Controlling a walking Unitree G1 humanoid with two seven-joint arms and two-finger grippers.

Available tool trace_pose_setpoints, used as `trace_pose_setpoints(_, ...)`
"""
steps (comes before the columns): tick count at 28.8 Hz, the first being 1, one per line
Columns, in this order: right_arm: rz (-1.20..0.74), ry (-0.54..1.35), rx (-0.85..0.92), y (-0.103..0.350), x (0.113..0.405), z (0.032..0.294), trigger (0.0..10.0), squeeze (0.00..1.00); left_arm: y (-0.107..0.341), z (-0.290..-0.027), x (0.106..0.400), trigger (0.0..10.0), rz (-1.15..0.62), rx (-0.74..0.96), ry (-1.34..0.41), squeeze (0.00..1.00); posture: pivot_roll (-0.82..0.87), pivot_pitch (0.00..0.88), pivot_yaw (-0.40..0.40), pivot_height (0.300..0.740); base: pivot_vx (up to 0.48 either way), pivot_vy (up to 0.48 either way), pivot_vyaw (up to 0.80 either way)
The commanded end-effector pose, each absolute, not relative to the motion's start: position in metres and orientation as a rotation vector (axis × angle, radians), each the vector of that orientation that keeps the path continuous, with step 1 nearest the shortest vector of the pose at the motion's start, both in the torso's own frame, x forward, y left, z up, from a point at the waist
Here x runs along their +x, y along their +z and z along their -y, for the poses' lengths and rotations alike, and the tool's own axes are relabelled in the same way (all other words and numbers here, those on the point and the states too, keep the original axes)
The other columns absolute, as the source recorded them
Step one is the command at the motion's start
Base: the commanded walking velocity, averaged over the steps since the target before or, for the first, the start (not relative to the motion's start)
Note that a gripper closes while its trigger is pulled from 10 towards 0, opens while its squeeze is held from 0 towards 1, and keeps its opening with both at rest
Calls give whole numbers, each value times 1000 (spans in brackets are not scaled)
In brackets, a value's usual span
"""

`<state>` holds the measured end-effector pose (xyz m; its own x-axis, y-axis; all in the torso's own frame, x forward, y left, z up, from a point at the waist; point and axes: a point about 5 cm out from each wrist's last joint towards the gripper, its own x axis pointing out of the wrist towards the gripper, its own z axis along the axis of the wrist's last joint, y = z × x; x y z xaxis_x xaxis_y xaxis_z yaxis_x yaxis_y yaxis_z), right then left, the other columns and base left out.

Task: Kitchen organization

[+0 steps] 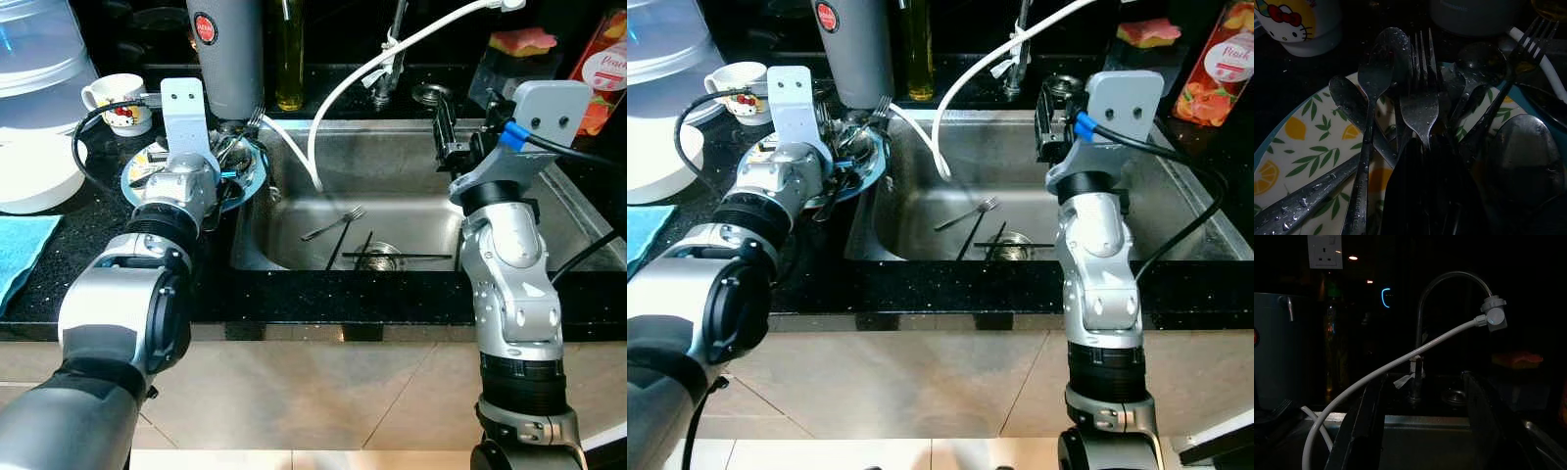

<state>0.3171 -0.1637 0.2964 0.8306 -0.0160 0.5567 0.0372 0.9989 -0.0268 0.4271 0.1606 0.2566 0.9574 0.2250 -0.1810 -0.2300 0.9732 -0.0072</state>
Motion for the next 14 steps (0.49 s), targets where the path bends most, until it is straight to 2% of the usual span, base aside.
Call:
trace_pose_setpoints(1, 590, -15, -24, 295, 318, 162, 10000, 0, 258, -170, 427, 0, -171, -17, 261, 0, 21, 36, 23, 740, 0, 0, 0)
trace_pose_setpoints(2, 590, -15, -24, 295, 318, 162, 10000, 0, 258, -170, 427, 0, -171, -17, 261, 0, 21, 36, 23, 740, 0, 0, 0)
trace_pose_setpoints(3, 590, -14, -24, 295, 318, 162, 10000, 0, 263, -170, 427, 4314, -138, 3, 264, 0, 21, 36, 23, 740, 0, 0, 0)
trace_pose_setpoints(4, 590, -13, -24, 295, 318, 162, 10000, 0, 273, -170, 428, 10000, -77, 25, 263, 0, 21, 34, 23, 740, 0, 0, 0)
trace_pose_setpoints(6, 591, -12, -24, 295, 318, 162, 10000, 0, 276, -169, 428, 10000, -54, 29, 259, 0, 21, 34, 23, 740, 0, 0, 0)
trace_pose_setpoints(9, 575, 14, -23, 293, 319, 159, 10000, 0, 297, -162, 429, 10000, 71, 0, 215, 0, 22, 32, 21, 740, 0, 0, 0)
trace_pose_setpoints(14, 530, 178, -56, 285, 318, 144, 10000, 0, 303, -156, 429, 10000, 112, 5, 169, 0, 21, 35, 22, 740, 0, 0, 0)
